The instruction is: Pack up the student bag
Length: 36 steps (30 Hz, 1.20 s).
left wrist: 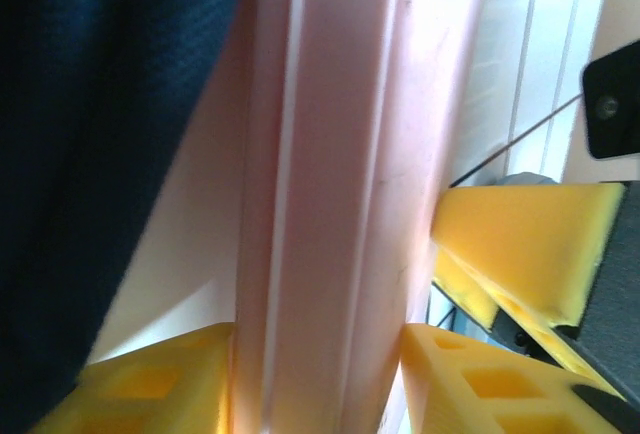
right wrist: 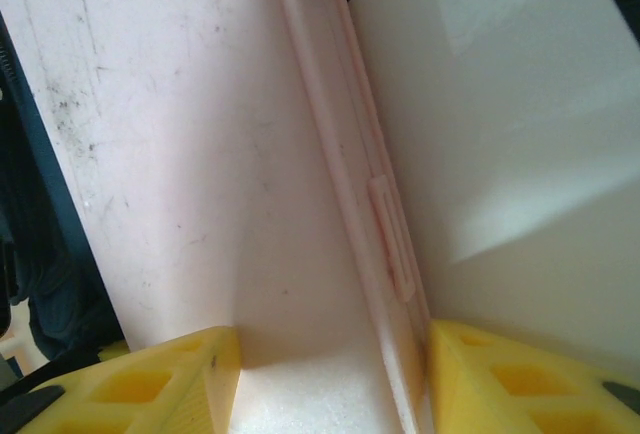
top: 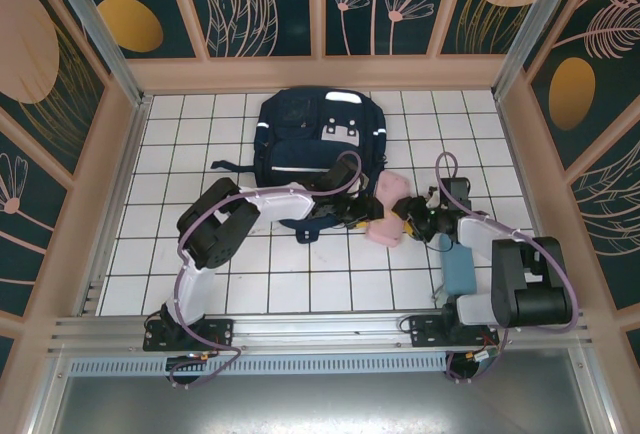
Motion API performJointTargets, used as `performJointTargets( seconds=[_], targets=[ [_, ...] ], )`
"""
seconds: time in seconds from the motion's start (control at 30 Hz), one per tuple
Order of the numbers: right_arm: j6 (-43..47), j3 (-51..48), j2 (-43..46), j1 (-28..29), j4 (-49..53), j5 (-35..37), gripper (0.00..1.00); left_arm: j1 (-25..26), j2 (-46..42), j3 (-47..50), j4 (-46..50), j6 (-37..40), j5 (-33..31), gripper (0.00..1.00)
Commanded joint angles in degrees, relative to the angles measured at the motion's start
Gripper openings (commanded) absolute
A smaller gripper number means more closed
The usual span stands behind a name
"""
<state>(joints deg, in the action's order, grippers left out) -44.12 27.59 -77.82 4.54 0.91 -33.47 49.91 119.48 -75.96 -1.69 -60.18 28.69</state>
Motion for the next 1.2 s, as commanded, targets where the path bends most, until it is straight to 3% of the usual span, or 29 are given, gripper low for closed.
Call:
performJointTargets(
  seconds=[0.0, 0.4, 0.57, 0.77, 0.97, 1.17],
  targets=[
    [-2.25, -0.85, 1.73, 0.93, 2.18, -4.45, 0.51, 0.98, -4.81, 0.99, -12.97, -3.65, 4.61, 0.46],
    [-5.96, -2.98, 5.05, 0.91, 2.00, -6.04, 0.51, 1.00, -4.93, 6.81, -20.02, -10.09, 2.60, 0.45],
    [-5.21, -2.23, 5.11, 0.92, 3.27, -4.87, 0.51, 1.03, -5.37, 7.23, -20.08, -10.37, 1.78, 0.27],
    [1.31, 4.84, 6.92, 0.47, 14.04, 4.43, 0.58, 0.47, -8.58, 6.62, -18.04, -6.38, 0.96, 0.08],
    [5.93, 13.18, 10.13, 0.14, 20.83, 12.76, 0.71, -2.13, -13.88, 5.13, -13.47, -0.08, 1.00, 0.06],
    [7.44, 19.83, 9.32, 1.33, 19.99, 11.80, 0.74, -9.92, -22.40, 7.94, -5.54, 5.55, -4.38, 0.06]
  ],
)
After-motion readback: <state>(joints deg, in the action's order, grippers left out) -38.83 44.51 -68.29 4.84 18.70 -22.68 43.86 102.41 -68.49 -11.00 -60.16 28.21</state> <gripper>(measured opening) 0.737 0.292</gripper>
